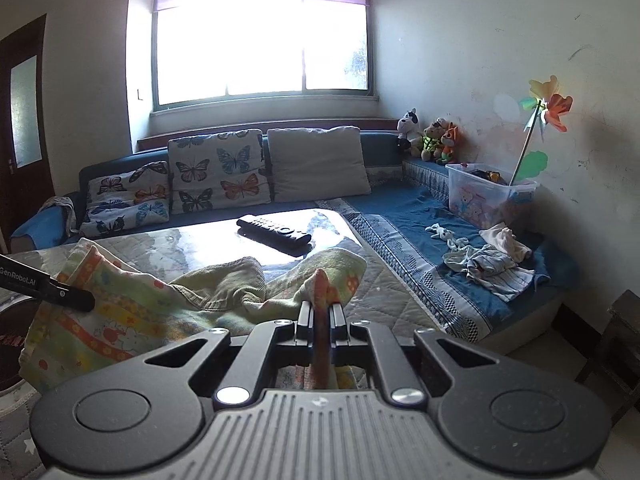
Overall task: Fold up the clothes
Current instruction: 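Pinch the shirt edge with both grippers and hold it up, then lay the held edge over the bundle and open both grippers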
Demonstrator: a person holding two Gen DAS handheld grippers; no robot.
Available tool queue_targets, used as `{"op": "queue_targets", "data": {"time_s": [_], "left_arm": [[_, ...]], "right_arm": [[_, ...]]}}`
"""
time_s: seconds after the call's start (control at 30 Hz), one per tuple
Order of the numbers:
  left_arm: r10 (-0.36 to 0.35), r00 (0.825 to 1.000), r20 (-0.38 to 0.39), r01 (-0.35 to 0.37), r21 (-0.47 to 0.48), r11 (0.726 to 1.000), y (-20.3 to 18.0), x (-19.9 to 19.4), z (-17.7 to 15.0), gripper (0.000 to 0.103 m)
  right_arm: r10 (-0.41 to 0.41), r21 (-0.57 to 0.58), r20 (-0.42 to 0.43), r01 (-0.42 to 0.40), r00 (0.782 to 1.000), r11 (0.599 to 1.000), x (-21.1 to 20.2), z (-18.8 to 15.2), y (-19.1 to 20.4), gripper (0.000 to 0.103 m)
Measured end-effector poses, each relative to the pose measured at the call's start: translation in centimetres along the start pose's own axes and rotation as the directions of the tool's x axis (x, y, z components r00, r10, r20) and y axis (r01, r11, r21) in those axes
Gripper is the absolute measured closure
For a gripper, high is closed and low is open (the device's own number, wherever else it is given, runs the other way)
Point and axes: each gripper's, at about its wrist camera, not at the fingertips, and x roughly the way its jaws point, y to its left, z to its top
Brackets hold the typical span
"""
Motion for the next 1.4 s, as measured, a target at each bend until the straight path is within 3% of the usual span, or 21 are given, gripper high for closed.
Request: {"op": "queue_targets", "data": {"time_s": [0.97, 1.17, 1.3, 1.4], "left_arm": [[0.053, 0.996, -0.065, -0.052, 0.017, 0.999, 0.3, 2.3, -0.3, 0.095], [0.082, 0.993, -0.088, -0.08, 0.022, 0.997, 0.8, 3.0, -0.8, 0.091], [0.115, 0.989, -0.09, -0.113, 0.026, 0.993, 1.1, 3.1, -0.9, 0.083], [0.141, 0.987, -0.082, -0.14, 0.025, 0.99, 1.3, 3.0, -1.0, 0.061]], "right_arm": [[-0.029, 0.019, -0.068, 0.031, 0.997, 0.999, 2.1, -0.5, -0.2, 0.096], [-0.043, 0.02, -0.081, 0.044, 0.996, 0.999, 2.6, -0.6, -0.5, 0.094], [-0.031, 0.013, -0.083, 0.033, 0.996, 0.999, 2.7, -0.8, -0.3, 0.094], [-0.017, 0.016, -0.083, 0.019, 0.996, 1.0, 2.8, -1.0, 0.0, 0.092]]}}
